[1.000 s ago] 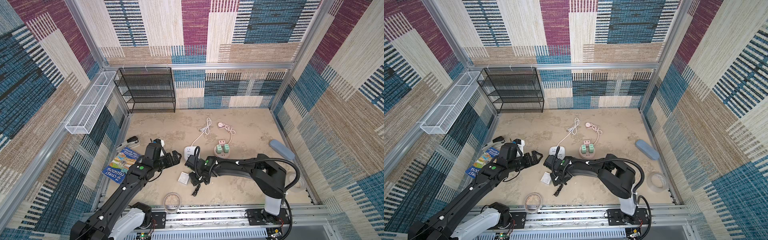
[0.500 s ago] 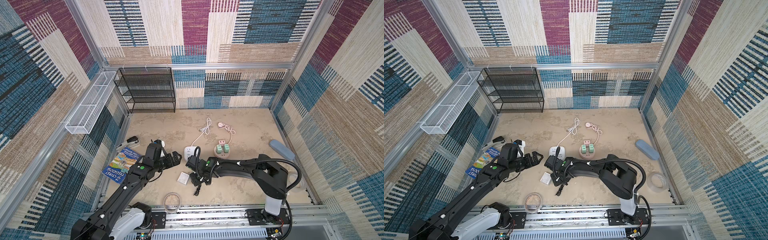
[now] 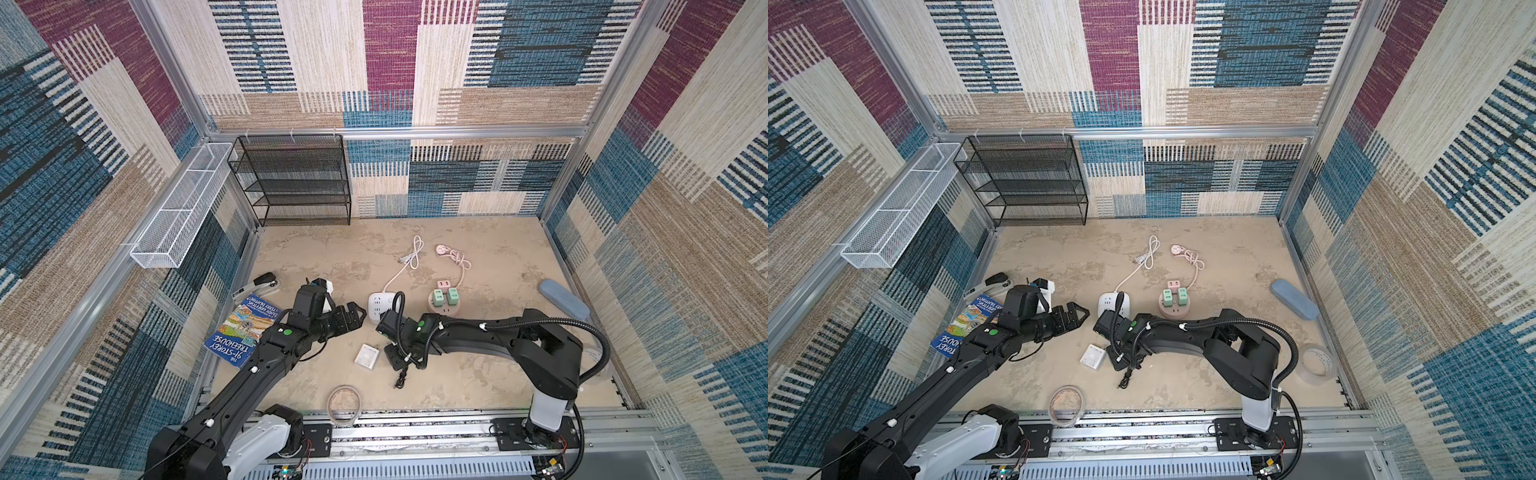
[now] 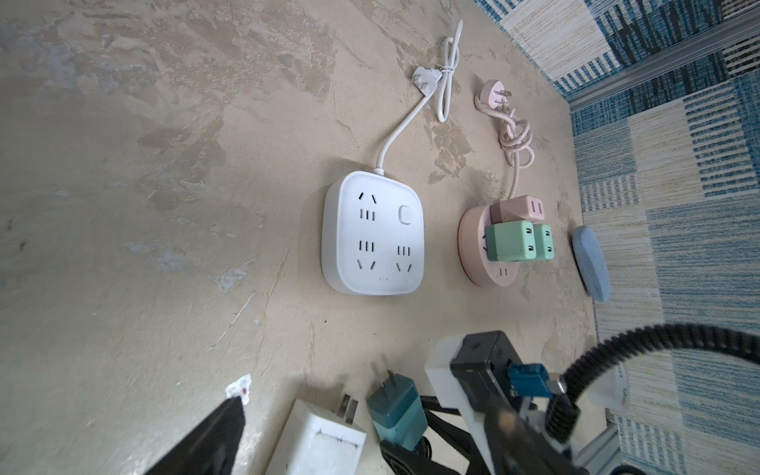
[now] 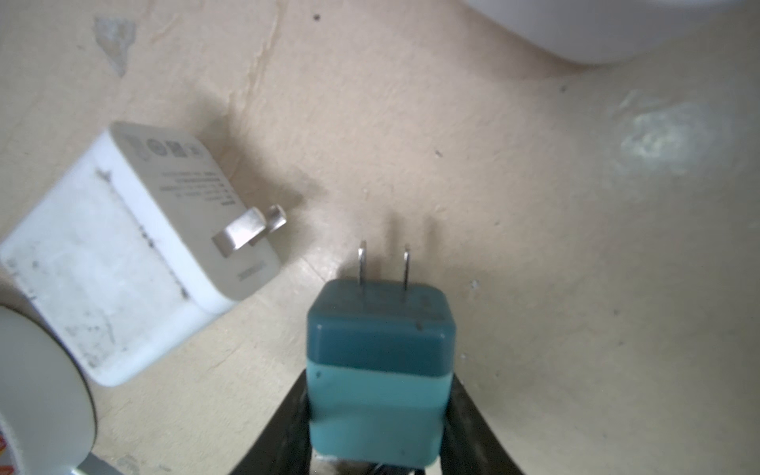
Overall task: Insert the plug
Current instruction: 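Close the right gripper on the teal charger plug, then lift the teal plug with the right gripper toward the left gripper while the left approaches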
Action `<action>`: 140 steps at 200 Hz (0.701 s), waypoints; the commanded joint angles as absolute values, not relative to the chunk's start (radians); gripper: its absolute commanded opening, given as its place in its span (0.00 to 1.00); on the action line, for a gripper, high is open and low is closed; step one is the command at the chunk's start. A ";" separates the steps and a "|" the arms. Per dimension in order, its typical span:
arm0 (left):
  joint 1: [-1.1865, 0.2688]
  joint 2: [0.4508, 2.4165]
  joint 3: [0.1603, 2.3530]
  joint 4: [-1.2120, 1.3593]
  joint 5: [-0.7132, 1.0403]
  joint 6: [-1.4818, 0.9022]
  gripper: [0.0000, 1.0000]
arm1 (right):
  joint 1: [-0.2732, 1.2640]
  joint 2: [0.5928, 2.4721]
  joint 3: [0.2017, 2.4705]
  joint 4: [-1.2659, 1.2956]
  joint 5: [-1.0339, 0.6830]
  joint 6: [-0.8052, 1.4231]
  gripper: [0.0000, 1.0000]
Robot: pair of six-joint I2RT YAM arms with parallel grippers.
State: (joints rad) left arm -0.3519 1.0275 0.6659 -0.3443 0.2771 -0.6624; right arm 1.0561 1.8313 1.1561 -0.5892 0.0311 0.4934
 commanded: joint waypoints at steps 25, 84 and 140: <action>-0.351 1.079 0.677 -0.307 0.353 -0.676 0.95 | 1.039 1.785 1.146 -0.609 0.071 0.471 0.00; -0.353 1.097 0.677 -0.275 0.419 -0.667 0.91 | 0.988 1.666 1.117 -0.594 0.001 0.392 0.00; -0.399 1.143 0.676 -0.160 0.570 -0.673 0.83 | 0.960 1.595 1.130 -0.580 -0.058 0.319 0.00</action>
State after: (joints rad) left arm -0.3794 1.1275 0.6689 -0.2371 0.4847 -0.6624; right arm 0.9634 1.6176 1.1191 -0.6163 -0.0189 0.3611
